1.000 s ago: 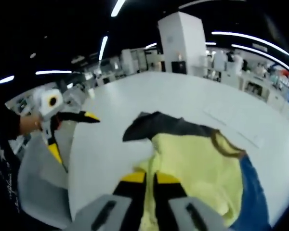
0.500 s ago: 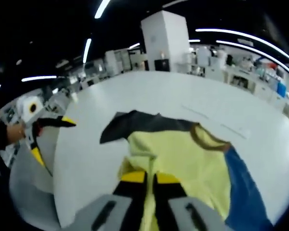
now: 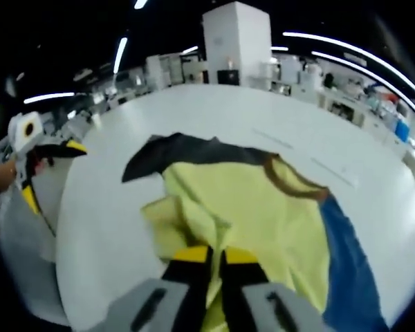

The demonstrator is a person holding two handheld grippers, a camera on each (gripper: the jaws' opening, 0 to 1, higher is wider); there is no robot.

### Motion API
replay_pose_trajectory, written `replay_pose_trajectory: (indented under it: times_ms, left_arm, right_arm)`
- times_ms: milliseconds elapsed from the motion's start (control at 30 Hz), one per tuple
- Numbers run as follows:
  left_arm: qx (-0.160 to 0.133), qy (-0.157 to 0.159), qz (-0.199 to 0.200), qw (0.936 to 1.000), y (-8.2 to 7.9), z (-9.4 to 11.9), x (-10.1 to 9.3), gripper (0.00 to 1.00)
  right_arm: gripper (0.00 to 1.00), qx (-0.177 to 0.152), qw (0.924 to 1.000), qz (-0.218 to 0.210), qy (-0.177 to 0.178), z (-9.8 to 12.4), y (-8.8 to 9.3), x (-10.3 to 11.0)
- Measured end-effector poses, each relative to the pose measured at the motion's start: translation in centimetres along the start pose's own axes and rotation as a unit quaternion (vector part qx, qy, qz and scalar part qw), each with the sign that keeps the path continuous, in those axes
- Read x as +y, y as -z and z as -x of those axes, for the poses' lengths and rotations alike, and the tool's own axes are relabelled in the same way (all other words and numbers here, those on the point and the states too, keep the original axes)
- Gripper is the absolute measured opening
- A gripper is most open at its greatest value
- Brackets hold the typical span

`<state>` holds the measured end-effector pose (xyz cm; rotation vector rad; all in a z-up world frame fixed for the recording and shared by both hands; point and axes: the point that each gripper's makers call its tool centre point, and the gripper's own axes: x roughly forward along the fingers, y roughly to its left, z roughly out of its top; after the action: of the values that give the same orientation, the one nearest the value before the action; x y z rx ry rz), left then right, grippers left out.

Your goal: Fold the garment on the visible template until the final outline fits inside the template.

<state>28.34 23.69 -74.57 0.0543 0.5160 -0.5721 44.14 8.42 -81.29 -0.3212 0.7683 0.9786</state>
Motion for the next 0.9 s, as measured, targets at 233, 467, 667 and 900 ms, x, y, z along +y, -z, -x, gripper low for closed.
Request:
replay_pose_trajectory:
  times_ms: [233, 467, 667, 900]
  left_arm:
    - [0.001, -0.007, 0.006, 1.0, -0.2, -0.3, 0.1, 0.79]
    - [-0.004, -0.009, 0.014, 0.9998, -1.1, -1.2, 0.3, 0.74]
    - [-0.007, -0.013, 0.029, 0.9995, -1.8, -2.6, 1.0, 0.67]
    - [-0.013, -0.012, 0.05, 0.9986, -2.6, -4.7, 1.9, 0.58]
  right_arm:
    - [0.15, -0.034, 0.9963, -0.078, -0.003, 0.9, -1.0, -0.1]
    - [0.3, -0.056, 0.995, -0.084, 0.0, 4.0, -1.1, 0.0]
    - [0.37, -0.066, 0.9928, -0.1, 0.008, 6.7, 0.0, 0.1]
    - [0.34, -0.069, 0.9903, -0.118, 0.027, 8.8, 2.0, -1.3]
